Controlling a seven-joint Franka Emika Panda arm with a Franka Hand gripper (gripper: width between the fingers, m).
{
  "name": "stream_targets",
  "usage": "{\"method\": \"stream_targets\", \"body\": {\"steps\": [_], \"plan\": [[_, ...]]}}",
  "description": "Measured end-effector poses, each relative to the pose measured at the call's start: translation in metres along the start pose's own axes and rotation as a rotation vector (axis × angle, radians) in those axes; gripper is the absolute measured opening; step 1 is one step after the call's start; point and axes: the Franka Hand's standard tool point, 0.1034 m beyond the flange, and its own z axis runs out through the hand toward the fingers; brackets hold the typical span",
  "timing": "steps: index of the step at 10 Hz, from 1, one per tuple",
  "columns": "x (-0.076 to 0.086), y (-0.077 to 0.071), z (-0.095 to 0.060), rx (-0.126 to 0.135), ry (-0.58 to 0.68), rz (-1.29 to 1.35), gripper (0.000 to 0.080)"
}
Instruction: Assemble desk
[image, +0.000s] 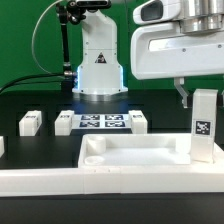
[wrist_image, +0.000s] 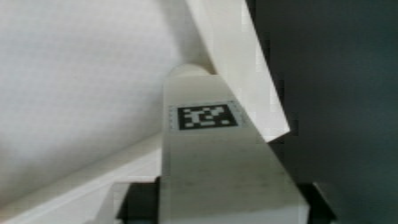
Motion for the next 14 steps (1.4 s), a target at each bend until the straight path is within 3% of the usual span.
{"method": "stream_targets", "body": {"steps": [2, 4, 6, 9, 11, 14], "plan": [[-0.002, 0.002, 0.001, 0.019, -0.003, 0.336, 0.0300], [-0.005, 0.003, 0.001, 0.075, -0.042, 0.658, 0.0300], [-0.007, 0.001, 0.002, 0.090, -0.075, 0.858, 0.0300], [-0.008, 0.001, 0.003, 0.085, -0.067, 0.743, 0.0301], [-0.009, 0.002, 0.003, 0.077, -0.064, 0.404, 0.0616], [-0.014, -0.001, 0.003, 0.080, -0.044, 0.188, 0.0647]]}}
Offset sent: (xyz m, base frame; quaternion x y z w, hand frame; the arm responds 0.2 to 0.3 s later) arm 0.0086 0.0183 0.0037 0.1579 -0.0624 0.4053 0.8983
